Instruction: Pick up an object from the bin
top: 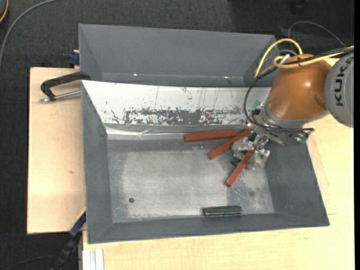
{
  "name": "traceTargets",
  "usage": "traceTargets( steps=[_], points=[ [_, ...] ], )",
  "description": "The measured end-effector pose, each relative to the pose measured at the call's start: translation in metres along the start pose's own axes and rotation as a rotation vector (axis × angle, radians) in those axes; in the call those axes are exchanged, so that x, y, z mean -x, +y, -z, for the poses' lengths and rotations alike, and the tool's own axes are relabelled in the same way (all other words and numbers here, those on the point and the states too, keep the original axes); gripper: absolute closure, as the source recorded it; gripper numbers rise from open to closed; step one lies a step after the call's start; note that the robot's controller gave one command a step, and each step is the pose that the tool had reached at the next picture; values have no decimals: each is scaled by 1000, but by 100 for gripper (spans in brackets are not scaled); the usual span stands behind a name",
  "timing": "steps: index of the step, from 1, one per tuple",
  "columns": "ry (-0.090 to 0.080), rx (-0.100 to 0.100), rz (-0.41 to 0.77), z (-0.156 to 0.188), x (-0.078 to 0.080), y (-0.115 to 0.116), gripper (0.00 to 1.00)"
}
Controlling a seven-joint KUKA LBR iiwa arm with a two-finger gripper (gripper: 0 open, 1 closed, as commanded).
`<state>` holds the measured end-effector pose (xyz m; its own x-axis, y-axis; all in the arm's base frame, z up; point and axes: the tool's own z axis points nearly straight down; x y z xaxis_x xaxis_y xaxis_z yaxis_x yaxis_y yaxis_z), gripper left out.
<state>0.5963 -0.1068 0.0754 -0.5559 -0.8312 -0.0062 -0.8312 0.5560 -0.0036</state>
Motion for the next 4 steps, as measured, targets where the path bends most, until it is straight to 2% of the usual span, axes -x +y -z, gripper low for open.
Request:
traceTargets(
  steps=[1, 2, 3, 4],
  points=[
    [0, 0, 0, 0, 0, 0, 100],
    [-2, -10, -6, 160, -7, -10, 100],
    [4, 5, -281, 95, 15, 20, 100],
    [3, 1, -282, 97, 14, 18, 0]
  ],
)
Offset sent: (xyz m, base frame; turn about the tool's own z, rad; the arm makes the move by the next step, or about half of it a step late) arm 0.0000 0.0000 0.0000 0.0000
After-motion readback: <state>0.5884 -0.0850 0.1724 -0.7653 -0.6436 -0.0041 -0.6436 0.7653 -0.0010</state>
